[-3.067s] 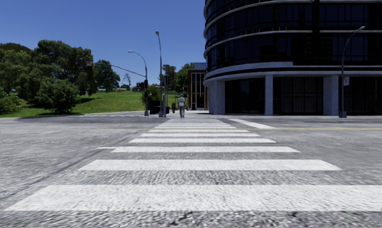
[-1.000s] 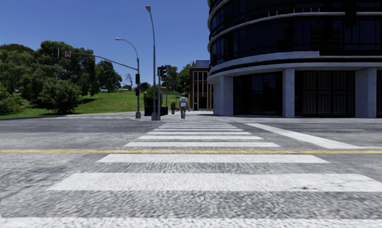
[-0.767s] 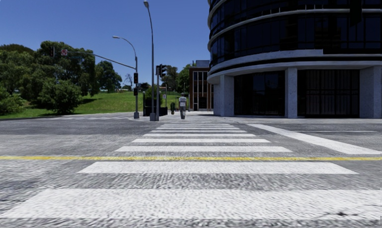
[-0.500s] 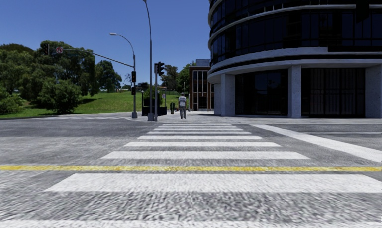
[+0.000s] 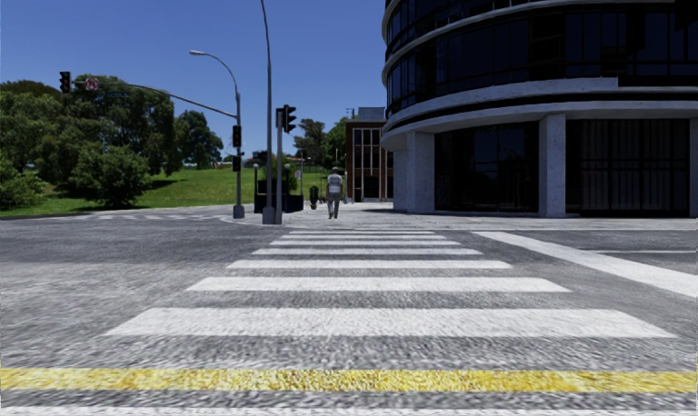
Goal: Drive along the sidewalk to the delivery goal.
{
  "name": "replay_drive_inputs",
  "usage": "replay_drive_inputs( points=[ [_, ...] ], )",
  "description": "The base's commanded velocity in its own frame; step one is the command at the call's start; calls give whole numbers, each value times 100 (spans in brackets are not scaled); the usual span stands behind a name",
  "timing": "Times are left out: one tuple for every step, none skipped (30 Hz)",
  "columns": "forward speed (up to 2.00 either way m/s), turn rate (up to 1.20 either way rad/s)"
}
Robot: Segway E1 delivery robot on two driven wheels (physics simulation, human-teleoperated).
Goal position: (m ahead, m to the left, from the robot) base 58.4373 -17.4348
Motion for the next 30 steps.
replay_drive_inputs(
  points=[
    [200,0],
    [200,0],
    [200,0],
    [200,0],
    [200,0],
    [200,0],
    [200,0],
    [200,0],
    [200,0],
    [200,0],
    [200,0],
    [200,0],
    [200,0],
    [200,0],
    [200,0],
    [200,0],
    [200,0],
    [200,0],
    [200,0],
    [200,0],
    [200,0],
    [200,0],
    [200,0],
    [200,0],
    [200,0],
    [200,0],
    [200,0],
    [200,0],
    [200,0],
    [200,0]
  ],
)
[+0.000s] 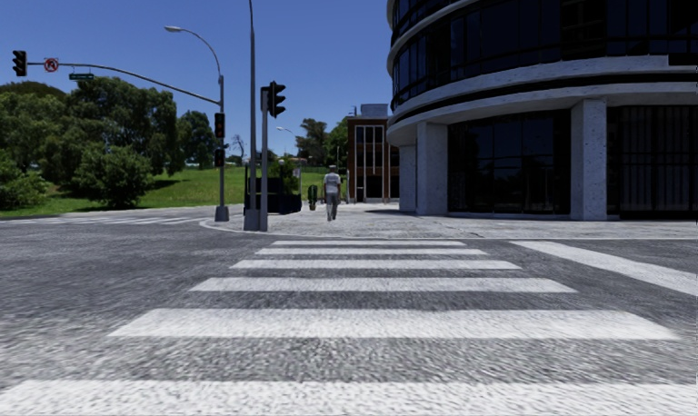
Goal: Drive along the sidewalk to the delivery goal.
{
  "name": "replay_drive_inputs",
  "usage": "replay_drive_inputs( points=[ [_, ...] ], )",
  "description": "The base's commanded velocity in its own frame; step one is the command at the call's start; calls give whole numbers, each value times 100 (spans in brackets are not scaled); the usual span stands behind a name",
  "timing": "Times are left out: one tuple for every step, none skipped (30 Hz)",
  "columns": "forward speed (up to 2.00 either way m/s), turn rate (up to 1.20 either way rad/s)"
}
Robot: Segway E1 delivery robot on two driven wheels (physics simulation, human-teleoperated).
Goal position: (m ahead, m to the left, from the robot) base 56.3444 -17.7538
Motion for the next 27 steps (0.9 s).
replay_drive_inputs(
  points=[
    [200,0],
    [200,0],
    [200,0],
    [200,0],
    [200,0],
    [200,0],
    [200,0],
    [200,0],
    [200,0],
    [200,0],
    [200,0],
    [200,0],
    [200,0],
    [200,0],
    [200,0],
    [200,0],
    [200,0],
    [200,0],
    [200,0],
    [200,0],
    [200,0],
    [200,0],
    [200,0],
    [200,0],
    [200,0],
    [200,0],
    [200,0]
  ],
)
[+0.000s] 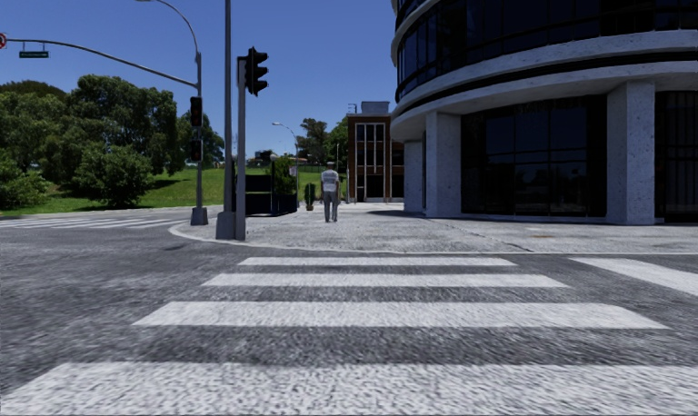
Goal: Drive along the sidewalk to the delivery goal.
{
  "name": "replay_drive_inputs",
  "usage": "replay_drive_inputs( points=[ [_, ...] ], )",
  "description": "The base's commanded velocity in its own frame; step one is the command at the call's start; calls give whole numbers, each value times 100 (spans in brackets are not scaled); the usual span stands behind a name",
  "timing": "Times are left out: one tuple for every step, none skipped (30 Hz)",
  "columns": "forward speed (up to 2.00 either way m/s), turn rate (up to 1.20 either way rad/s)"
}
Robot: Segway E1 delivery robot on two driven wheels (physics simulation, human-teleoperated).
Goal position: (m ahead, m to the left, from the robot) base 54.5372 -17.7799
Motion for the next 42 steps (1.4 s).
replay_drive_inputs(
  points=[
    [200,0],
    [200,0],
    [200,0],
    [200,0],
    [200,0],
    [200,0],
    [200,0],
    [200,0],
    [200,0],
    [200,0],
    [200,0],
    [200,0],
    [200,0],
    [200,0],
    [200,0],
    [200,0],
    [200,0],
    [200,0],
    [200,0],
    [200,0],
    [200,0],
    [200,0],
    [200,0],
    [200,0],
    [200,0],
    [200,0],
    [200,0],
    [200,0],
    [200,0],
    [200,0],
    [200,0],
    [200,0],
    [200,0],
    [200,0],
    [200,0],
    [200,0],
    [200,0],
    [200,0],
    [200,0],
    [200,0],
    [200,0],
    [200,0]
  ],
)
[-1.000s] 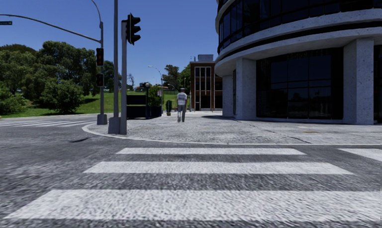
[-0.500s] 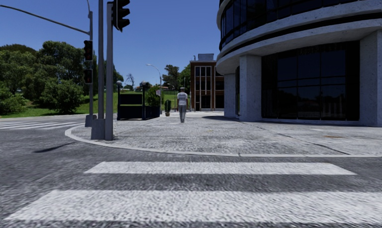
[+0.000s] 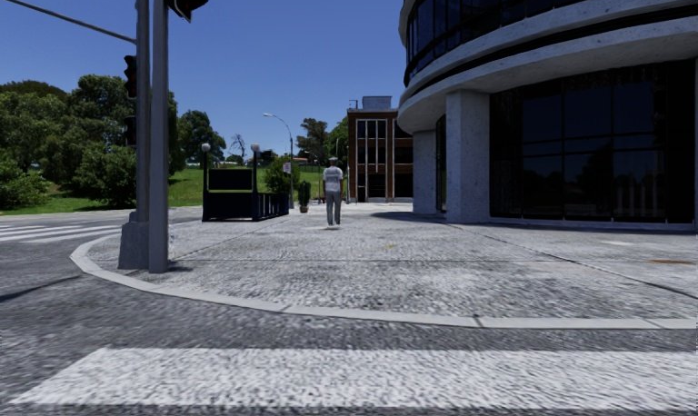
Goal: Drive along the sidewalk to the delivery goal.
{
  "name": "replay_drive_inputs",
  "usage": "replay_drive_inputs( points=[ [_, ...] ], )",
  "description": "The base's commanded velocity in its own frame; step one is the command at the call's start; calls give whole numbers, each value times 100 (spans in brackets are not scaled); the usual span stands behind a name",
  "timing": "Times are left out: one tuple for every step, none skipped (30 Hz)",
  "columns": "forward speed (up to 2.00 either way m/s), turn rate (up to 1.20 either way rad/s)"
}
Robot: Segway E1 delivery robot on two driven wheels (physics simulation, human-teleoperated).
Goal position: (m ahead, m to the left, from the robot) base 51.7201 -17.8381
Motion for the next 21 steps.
replay_drive_inputs(
  points=[
    [200,0],
    [200,0],
    [200,0],
    [200,0],
    [200,0],
    [200,0],
    [200,0],
    [200,0],
    [200,0],
    [200,0],
    [200,0],
    [200,0],
    [200,0],
    [200,0],
    [200,0],
    [200,0],
    [200,0],
    [200,0],
    [200,0],
    [200,0],
    [200,0]
  ],
)
